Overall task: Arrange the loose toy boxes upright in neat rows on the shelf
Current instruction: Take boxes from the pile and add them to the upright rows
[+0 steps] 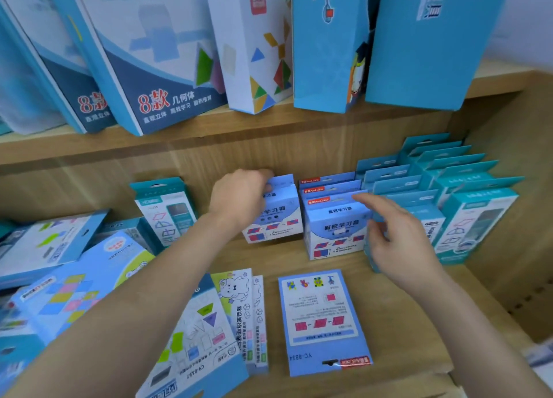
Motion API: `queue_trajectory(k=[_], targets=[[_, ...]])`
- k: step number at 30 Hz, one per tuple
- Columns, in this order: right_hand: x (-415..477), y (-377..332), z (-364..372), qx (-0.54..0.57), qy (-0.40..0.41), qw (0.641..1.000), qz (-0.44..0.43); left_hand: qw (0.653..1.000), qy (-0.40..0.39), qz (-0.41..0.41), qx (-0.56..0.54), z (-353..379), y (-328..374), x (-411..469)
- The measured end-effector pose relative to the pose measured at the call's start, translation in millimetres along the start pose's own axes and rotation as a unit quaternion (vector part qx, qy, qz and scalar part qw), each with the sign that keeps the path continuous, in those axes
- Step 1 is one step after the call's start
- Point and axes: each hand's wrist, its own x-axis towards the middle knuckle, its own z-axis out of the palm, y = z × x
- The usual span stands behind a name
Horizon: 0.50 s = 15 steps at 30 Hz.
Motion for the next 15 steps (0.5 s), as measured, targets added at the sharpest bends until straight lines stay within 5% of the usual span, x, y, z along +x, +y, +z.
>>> queue_trajectory(k=[3, 7, 15], targets=[[-16.0, 9.8, -2.5, 0.038, -0.012, 0.999, 0.032, 0.998, -0.019, 0.032, -0.051, -24.6, -4.3, -2.6], [-48.4, 12.5, 6.6, 0.033, -0.135, 0.990, 0.009, 0.983, -0.034, 0.079, -0.162, -31.3, 15.5, -6.8], [-86.0, 22.1, 13.1, -0.011, -0.273, 0.962, 0.004, 0.991, 0.004, 0.112, -0.070, 11.1, 70.8, -4.4]])
